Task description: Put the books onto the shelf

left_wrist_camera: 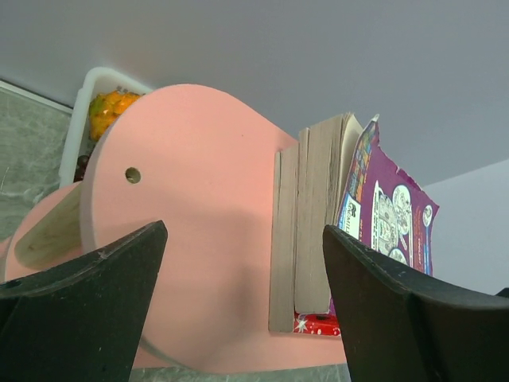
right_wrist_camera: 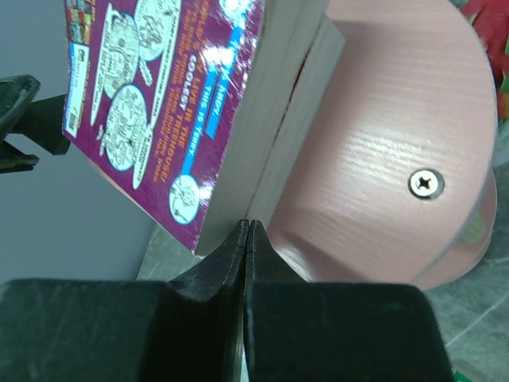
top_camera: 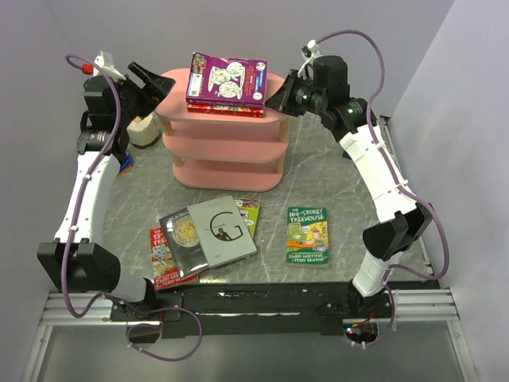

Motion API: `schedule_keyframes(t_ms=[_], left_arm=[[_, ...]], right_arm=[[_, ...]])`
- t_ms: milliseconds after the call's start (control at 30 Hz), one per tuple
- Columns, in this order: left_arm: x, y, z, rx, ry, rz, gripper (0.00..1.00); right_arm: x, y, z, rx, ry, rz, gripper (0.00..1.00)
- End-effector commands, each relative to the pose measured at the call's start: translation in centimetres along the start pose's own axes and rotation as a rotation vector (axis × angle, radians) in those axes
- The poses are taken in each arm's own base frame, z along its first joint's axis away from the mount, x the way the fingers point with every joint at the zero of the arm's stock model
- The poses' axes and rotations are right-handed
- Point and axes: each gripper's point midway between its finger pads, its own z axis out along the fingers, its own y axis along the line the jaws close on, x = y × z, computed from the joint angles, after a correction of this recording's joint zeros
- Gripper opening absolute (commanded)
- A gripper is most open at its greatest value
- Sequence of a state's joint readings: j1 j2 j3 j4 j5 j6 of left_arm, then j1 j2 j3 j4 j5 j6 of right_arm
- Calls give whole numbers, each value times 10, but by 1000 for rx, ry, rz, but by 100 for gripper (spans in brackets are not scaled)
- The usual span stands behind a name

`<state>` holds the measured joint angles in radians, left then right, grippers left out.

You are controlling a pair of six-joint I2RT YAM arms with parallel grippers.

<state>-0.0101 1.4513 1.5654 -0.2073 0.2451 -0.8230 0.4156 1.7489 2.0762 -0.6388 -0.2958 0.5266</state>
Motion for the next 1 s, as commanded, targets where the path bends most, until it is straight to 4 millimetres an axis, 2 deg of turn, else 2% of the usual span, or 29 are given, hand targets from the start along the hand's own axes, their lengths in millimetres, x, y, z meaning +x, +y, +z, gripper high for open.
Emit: schedule_keyframes(t_ms=[0,67,100,200,267,300,367,400,433,467,500,533,567,600,633,667,700,733,767,800,833,867,900,967], left_arm=[[16,29,-12,-128,38,-59,88],[10,24,-15,-127,27,-54,88],[9,23,-17,-135,28,-53,88],[2,13,-24,-116,12,-51,87],[4,6,-33,-89,10,-64,86],[8,9,-34,-88,13,-68,85],[11,0,-49,-49,13,-80,82],[24,7,-52,-48,34,-90,82],[19,-6,-67,-1,2,-86,82],[25,-9,-74,15,6,-89,81],[31,-11,-81,24,6,-86,81],[44,-10,-94,21,19,-78,81],[61,-18,-99,25,32,-62,81],[85,-11,-102,4,69,-47,81],[98,-16,-113,11,79,-33,81],[130,-29,-121,44,138,-18,81],[163,-13,-123,15,206,-8,80],[194,-25,-138,60,287,-31,80],[209,-27,-142,91,312,-41,80],[242,-8,-147,67,379,-37,79],[266,-14,-158,91,437,-64,79],[278,-10,-160,89,446,-68,79],[295,-5,-163,105,466,-73,79],[323,-17,-175,158,526,-88,81]], right_arm=[[-28,15,-37,-17,-110,-20,12],[-32,8,-43,22,-134,-19,23],[-33,8,-51,29,-148,-25,35],[-31,7,-67,39,-185,-34,47],[-26,7,-75,27,-197,-28,48],[-14,4,-81,24,-189,-20,48],[-10,11,-88,-32,-215,-23,46],[13,4,-93,-39,-192,-18,45],[19,10,-95,-83,-205,-20,45],[32,7,-97,-85,-189,-22,46],[56,-5,-98,-64,-155,-20,48],[73,-8,-95,-46,-131,-34,49],[90,-16,-94,-24,-103,-41,52],[119,-34,-92,23,-46,-41,54],[135,-47,-91,69,-21,-39,55],[148,-67,-91,145,-14,-23,58],[180,-93,-92,201,40,7,59],[194,-106,-93,232,56,39,60],[205,-124,-96,287,61,57,62],[231,-145,-103,347,96,86,64],[241,-153,-106,372,103,129,65],[248,-161,-110,394,106,155,69],[259,-184,-121,486,91,173,72],[274,-203,-131,559,83,224,79]])
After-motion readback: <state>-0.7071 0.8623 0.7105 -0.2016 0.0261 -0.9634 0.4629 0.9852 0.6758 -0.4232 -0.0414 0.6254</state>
